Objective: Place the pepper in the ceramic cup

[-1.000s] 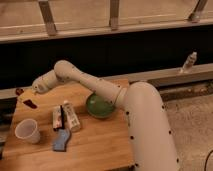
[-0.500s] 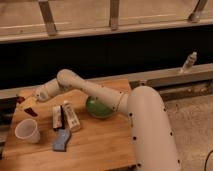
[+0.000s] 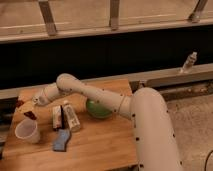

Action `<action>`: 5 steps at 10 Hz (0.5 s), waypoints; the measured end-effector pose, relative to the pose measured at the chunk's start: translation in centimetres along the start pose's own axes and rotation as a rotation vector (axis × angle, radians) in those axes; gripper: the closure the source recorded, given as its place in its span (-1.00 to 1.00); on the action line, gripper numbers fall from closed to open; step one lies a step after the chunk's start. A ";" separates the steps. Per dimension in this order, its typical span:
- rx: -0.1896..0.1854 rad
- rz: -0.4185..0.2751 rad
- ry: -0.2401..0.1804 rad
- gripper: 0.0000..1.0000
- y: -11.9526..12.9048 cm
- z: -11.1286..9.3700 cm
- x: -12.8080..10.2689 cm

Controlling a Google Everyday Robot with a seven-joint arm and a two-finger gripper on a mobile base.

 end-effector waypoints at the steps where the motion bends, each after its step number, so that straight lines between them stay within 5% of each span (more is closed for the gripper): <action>1: -0.003 -0.003 -0.001 1.00 0.2 0.1 0.0; 5: -0.020 -0.011 -0.006 1.00 1.0 0.9 -0.2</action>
